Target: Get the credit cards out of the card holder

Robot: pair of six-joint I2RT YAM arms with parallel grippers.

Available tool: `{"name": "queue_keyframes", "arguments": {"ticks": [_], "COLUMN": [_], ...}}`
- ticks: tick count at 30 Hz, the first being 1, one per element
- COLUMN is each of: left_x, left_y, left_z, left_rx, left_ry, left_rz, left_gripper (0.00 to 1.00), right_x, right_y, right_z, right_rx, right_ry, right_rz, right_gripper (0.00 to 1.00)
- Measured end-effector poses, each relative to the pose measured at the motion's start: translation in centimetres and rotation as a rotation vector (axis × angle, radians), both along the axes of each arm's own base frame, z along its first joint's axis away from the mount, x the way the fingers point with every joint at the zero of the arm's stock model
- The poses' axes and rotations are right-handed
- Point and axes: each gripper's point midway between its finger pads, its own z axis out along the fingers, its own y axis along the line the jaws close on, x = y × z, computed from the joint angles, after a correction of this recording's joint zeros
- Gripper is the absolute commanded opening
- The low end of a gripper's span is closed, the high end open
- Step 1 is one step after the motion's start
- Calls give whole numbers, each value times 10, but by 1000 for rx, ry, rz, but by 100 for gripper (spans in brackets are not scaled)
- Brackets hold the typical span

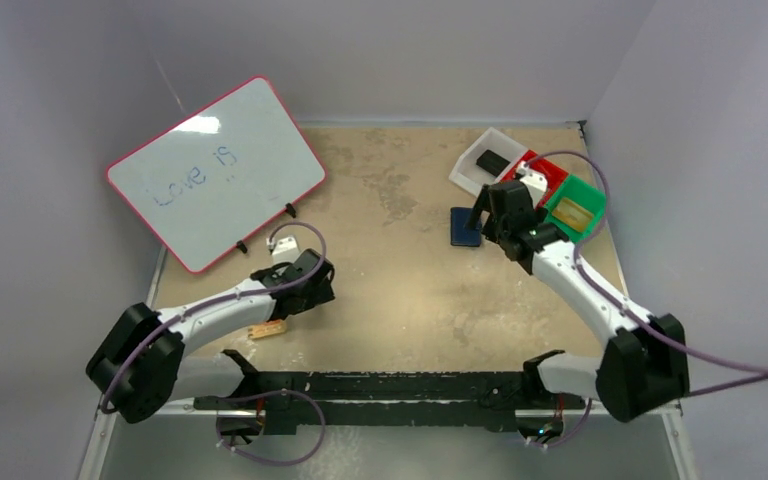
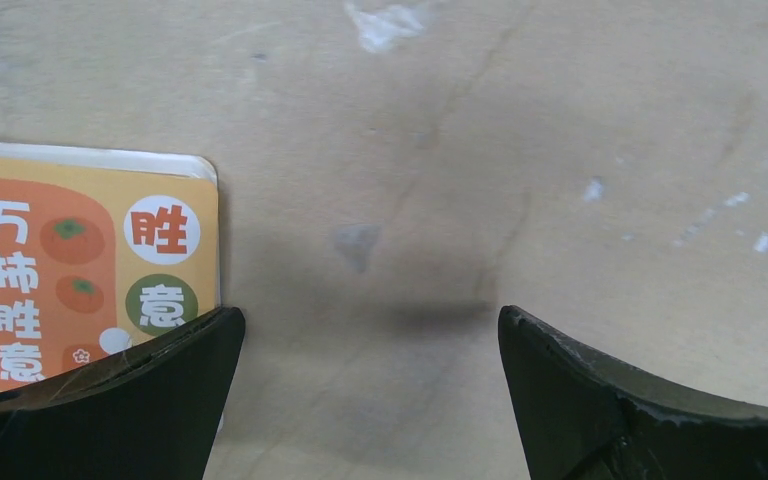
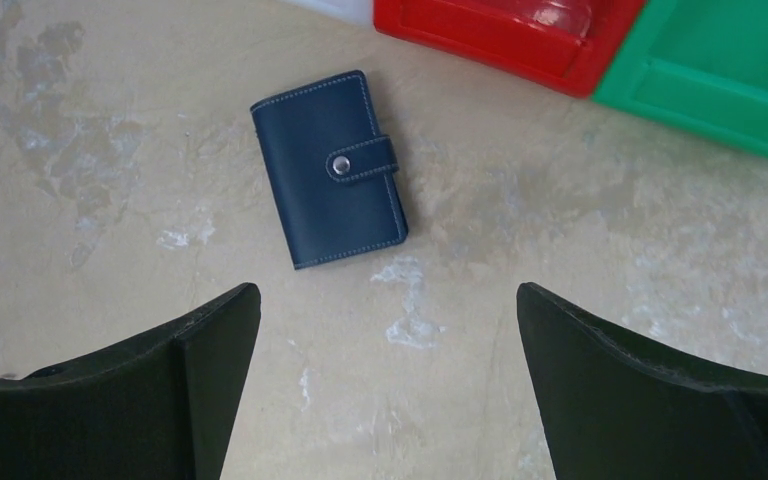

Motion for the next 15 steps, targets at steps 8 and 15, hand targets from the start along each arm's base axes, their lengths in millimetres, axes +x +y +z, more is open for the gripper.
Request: {"name": "queue_keyframes", "arguments": {"ticks": [8,15], "left_x": [1,0], "left_y": [36,36], "left_z": [0,3], "left_rx": [22,24], "left_ry": [3,22], "left_rz": [109,64], "left_gripper": [100,100], "right_x": [64,77], "right_y": [7,5], "right_z": [-39,-75], "right_rx": [19,19], "right_ry": [139,227], "right_rz": [69,108], "right_gripper": [77,72]}}
